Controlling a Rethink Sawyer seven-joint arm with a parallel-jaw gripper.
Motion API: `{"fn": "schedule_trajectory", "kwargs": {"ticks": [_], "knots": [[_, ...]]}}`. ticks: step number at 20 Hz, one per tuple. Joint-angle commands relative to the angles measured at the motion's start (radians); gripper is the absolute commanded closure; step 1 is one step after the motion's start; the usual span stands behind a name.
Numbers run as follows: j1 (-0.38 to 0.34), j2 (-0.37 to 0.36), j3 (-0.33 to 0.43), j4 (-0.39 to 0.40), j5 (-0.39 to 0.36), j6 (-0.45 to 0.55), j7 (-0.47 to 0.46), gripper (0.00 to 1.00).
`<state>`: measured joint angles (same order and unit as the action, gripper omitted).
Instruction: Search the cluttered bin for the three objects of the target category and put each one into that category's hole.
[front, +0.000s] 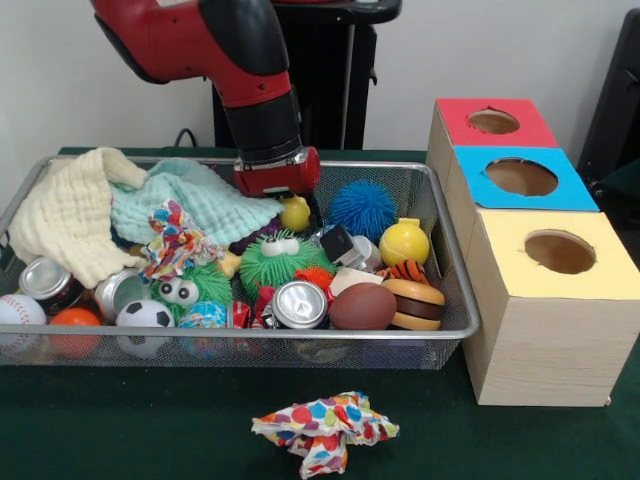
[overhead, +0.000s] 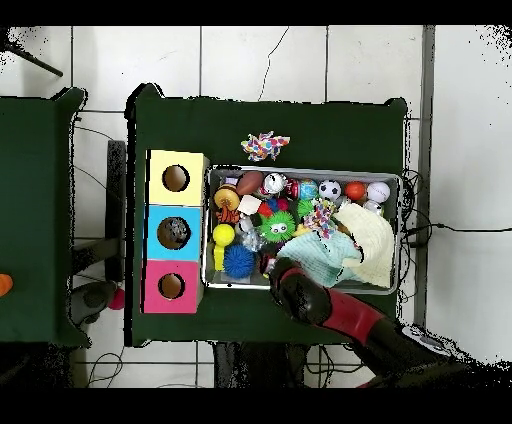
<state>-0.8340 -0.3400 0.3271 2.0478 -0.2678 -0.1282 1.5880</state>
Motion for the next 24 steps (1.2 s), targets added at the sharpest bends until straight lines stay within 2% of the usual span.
{"fn": "schedule_trajectory", "kwargs": {"ticks": [1,10,19,24], "knots": [[-0.017,0.169,0.132,0.032,0.068,0.168,0.179,0.00],[-0.036,0.166,0.165,0.057,0.108,0.203,0.172,0.00],[-0.086,0.209,0.239,0.068,0.149,0.197,0.179,0.00],[-0.097,0.218,0.251,0.078,0.168,0.182,0.192,0.00]]}}
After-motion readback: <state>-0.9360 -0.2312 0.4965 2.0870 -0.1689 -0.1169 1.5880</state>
